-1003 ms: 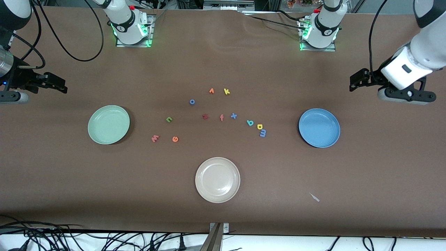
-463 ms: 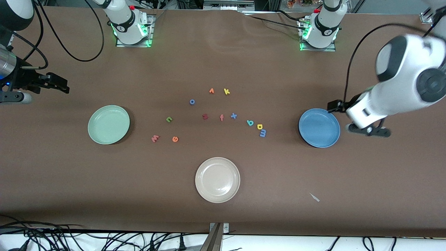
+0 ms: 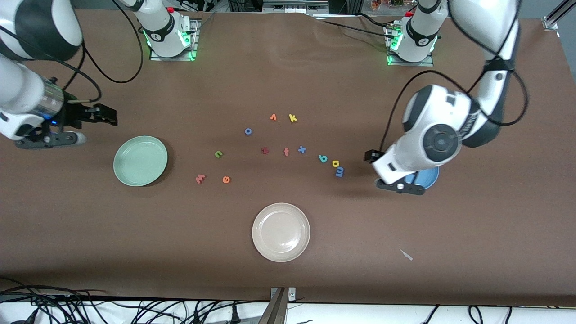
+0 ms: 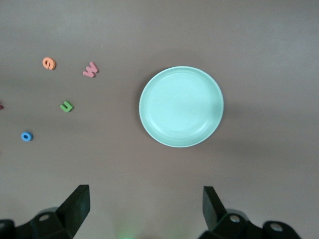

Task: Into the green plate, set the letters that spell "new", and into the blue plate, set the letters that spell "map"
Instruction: 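Grasp the E with the left gripper while the right gripper grasps the W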

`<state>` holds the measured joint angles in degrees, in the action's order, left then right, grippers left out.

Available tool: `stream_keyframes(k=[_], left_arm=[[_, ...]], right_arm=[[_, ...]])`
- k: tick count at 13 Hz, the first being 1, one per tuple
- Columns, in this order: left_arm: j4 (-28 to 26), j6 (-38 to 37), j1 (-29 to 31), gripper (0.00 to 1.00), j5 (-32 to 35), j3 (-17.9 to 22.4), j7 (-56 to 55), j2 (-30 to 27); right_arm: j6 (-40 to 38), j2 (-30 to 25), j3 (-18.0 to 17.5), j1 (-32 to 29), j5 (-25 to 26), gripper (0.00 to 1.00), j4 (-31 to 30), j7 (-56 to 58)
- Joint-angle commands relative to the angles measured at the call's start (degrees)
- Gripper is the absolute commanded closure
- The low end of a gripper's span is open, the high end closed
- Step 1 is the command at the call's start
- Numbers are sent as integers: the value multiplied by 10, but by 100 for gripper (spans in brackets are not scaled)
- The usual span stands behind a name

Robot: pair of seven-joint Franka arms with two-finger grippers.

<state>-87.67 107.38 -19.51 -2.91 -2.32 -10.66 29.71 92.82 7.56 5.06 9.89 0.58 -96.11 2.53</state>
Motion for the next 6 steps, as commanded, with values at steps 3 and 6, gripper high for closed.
stream_keyframes(k=[3, 6], left_arm=[[39, 108, -48, 0, 11, 8, -13, 88], [29, 126, -60, 0, 11, 9, -13, 106]], right_arm=[[17, 39, -2, 16, 0, 0, 8, -34], [76, 79, -2, 56, -7, 0, 6, -175]])
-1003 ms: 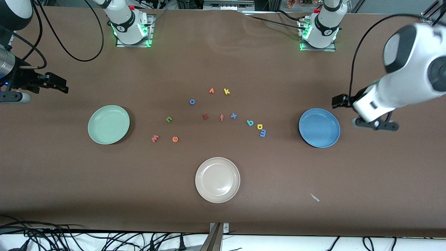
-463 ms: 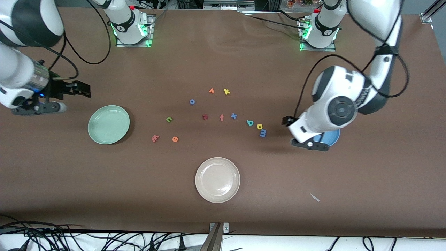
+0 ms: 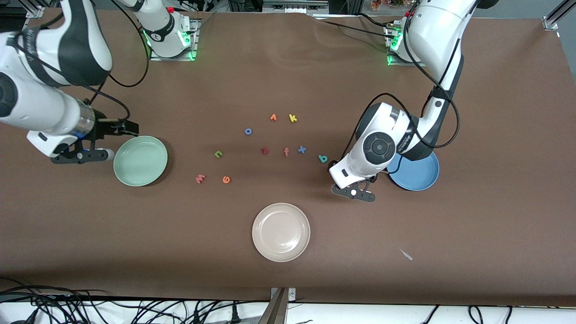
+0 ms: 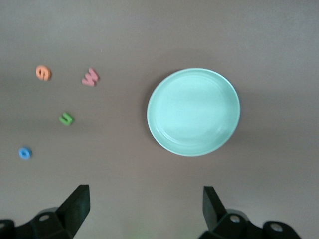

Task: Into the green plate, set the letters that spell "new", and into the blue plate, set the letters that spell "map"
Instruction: 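Grasp the E with the left gripper while the right gripper grasps the W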

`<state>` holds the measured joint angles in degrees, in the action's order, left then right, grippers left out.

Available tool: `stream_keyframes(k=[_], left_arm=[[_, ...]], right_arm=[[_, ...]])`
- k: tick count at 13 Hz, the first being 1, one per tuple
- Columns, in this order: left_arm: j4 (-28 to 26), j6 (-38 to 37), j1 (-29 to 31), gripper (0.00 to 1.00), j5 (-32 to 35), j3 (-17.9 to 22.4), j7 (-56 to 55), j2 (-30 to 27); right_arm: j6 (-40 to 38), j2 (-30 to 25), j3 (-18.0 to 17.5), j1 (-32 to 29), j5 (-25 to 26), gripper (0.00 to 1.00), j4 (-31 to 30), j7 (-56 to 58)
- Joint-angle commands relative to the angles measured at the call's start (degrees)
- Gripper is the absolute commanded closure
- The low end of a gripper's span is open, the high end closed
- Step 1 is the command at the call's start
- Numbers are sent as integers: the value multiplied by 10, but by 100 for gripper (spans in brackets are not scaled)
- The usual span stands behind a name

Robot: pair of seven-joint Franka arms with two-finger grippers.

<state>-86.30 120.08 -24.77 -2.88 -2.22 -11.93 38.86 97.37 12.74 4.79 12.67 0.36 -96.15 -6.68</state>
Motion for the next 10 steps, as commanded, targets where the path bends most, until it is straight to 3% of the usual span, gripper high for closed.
stream_keyframes(k=[1, 2, 4, 7, 10], left_arm=[[9, -1, -9, 3, 10, 8, 0, 19], [6, -1, -10, 4, 10, 7, 0, 24], [-4, 1, -24, 24, 10, 8, -1, 32], [-5, 12, -28, 38, 10, 7, -2, 46], [-5, 33, -36, 36, 10, 7, -34, 63]], right_arm=[[54, 42, 0, 37, -28, 0, 6, -137], [81, 61, 0, 51, -41, 0, 5, -177], [145, 98, 0, 75, -42, 0, -1, -247], [229, 142, 0, 91, -43, 0, -8, -351], [295, 183, 0, 94, -55, 0, -11, -417]])
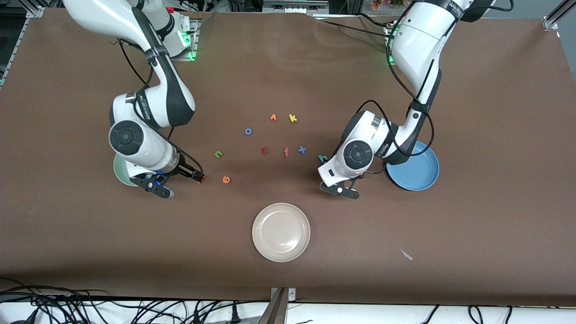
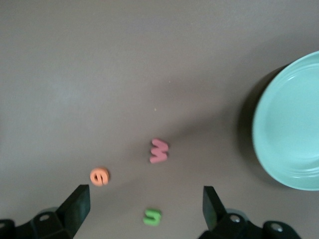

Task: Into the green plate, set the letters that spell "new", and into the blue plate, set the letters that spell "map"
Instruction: 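Grasp the E with the left gripper while the right gripper grasps the W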

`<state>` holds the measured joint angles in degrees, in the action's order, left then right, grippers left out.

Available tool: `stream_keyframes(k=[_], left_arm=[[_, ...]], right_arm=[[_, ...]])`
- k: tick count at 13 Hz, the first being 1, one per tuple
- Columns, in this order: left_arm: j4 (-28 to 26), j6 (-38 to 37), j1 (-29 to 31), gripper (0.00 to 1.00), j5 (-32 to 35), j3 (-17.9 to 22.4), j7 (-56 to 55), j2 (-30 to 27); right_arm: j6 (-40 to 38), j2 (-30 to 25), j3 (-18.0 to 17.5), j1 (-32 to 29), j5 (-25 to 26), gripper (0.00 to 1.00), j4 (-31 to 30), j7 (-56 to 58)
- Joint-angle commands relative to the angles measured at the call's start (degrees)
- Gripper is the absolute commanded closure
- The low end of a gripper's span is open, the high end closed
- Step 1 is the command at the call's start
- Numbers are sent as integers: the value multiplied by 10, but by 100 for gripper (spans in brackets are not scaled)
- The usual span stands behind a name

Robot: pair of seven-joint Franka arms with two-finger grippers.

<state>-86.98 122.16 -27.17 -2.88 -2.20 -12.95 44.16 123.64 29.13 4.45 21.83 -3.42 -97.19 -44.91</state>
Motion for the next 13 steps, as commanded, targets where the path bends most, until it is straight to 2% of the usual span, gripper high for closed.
stream_keyframes(k=[1, 3, 5, 8, 9, 11, 12, 13], left_arm=[[-1, 13, -14, 36, 9, 8, -24, 11], [-1, 13, -14, 37, 10, 8, -24, 11], [-2, 13, -13, 42, 10, 9, -24, 17], [-11, 14, -15, 50, 10, 10, -25, 22], [-10, 14, -14, 57, 10, 10, -24, 22], [-9, 13, -13, 85, 24, 10, -24, 20], [-8, 13, -10, 95, 27, 10, -23, 18], [-7, 11, -8, 96, 27, 10, -23, 14]], right_arm=[[55, 36, 3, 10, -29, 0, -2, -50], [93, 56, 3, 10, -49, 0, -10, -71], [95, 67, 3, 12, -81, 0, -11, -73], [120, 74, 3, 10, -83, 0, -37, -70], [142, 73, 3, 10, -83, 0, -55, -66], [181, 71, 4, 10, -82, 0, -85, -56], [188, 70, 4, 9, -83, 0, -92, -48], [198, 70, 5, 8, -83, 1, -103, -35]])
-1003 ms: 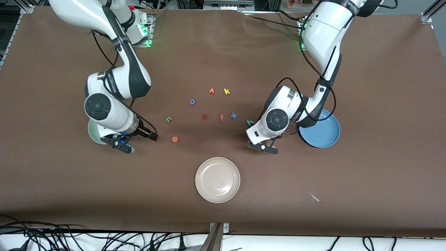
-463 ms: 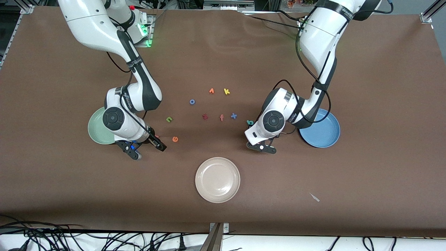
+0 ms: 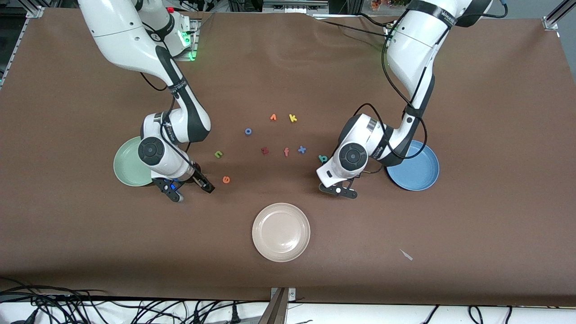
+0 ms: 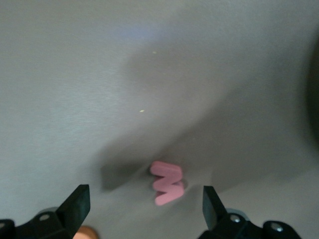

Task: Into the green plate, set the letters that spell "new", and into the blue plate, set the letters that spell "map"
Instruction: 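Place the E on the blue plate while the right gripper places the W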

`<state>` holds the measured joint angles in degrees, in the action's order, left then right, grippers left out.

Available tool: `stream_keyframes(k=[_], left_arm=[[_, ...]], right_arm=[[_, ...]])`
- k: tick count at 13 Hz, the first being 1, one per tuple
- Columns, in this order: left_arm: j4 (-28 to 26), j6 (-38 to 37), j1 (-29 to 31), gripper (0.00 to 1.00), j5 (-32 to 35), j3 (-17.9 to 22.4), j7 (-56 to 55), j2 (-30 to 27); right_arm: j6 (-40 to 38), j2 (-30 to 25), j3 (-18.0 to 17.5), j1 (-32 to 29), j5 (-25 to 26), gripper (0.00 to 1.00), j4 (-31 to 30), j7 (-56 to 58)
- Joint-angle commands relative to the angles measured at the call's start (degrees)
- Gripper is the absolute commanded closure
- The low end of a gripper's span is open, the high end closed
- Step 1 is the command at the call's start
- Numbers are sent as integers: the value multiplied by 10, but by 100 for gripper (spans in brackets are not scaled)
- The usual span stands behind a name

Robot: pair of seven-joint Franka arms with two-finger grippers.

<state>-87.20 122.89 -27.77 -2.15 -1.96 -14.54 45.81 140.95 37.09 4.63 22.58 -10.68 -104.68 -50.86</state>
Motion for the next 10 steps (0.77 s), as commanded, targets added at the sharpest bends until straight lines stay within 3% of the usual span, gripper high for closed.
stream_keyframes(k=[1, 3, 6, 9, 10], left_arm=[[-2, -1, 0, 96, 20, 8, -5, -11], [0, -24, 10, 95, 21, 14, -2, -39], [0, -97, 42, 94, 66, 19, 37, -65], [-10, -112, 93, 91, 77, 19, 149, -65], [-16, -120, 112, 91, 79, 18, 169, -66]], right_arm=[[36, -11, 3, 1, -10, 5, -38, 28], [54, -11, 3, 1, -9, 18, -47, 30], [50, -12, 3, 1, -9, 64, -46, 33], [48, -12, 3, 1, -9, 88, -45, 38], [48, -12, 3, 1, -9, 100, -45, 44]])
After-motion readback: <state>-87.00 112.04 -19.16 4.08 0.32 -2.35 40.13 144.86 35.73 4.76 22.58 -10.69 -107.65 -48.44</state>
